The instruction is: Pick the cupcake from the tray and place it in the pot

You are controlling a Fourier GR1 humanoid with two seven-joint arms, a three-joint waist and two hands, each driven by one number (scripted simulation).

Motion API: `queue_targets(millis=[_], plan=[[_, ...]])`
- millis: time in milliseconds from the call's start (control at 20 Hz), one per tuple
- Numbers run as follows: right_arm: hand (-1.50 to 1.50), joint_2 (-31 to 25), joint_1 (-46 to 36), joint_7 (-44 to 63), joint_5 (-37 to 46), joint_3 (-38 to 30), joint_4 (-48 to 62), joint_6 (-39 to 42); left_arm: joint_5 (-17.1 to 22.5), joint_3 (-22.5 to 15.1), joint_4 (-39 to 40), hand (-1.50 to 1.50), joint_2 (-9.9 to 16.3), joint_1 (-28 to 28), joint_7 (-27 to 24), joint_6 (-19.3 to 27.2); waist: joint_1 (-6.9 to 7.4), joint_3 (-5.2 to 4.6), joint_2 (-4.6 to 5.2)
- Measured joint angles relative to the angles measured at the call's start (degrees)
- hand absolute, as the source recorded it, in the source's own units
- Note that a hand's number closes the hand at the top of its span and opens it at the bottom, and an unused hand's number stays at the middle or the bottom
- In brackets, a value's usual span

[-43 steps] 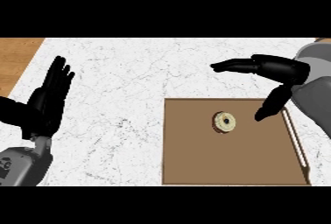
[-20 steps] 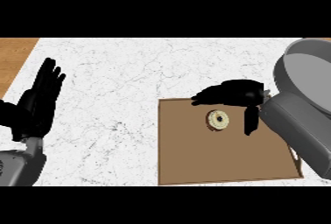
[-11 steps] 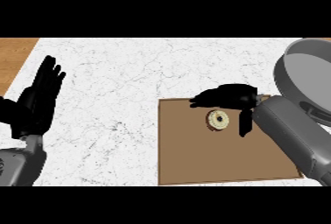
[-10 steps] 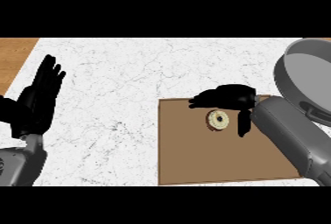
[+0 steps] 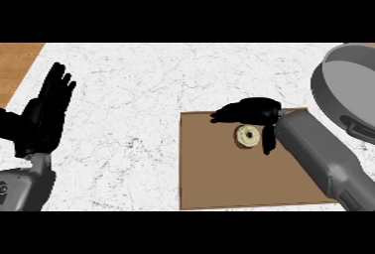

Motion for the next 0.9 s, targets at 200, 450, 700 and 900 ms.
queue_targets(millis=[200, 450, 700, 900], plan=[[1.50, -0.53, 0.30, -5.02, 3.09, 1.16, 1.00, -4.33, 0.30, 1.25, -0.56, 0.00, 0.42, 0.78, -0.18, -1.48, 0.05, 0.00, 0.00], [1.50, 1.33, 0.37, -8.16, 5.95, 0.18, 3.13, -7.33, -0.76, 1.83, -1.93, 0.00, -0.49, 1.90, -0.01, -1.97, 0.06, -0.06, -0.19], [1.50, 2.67, 0.38, -9.84, 8.64, -0.99, 4.15, -8.37, -1.45, 2.83, -0.69, 0.00, -1.67, 1.81, -0.57, -2.71, -0.07, -0.16, -0.30], [1.50, 4.47, -0.18, 3.41, 5.08, -8.31, 7.96, -7.03, -1.26, 3.39, -0.52, 0.00, -1.32, 1.88, -0.21, -3.04, -0.66, -0.12, -0.27]])
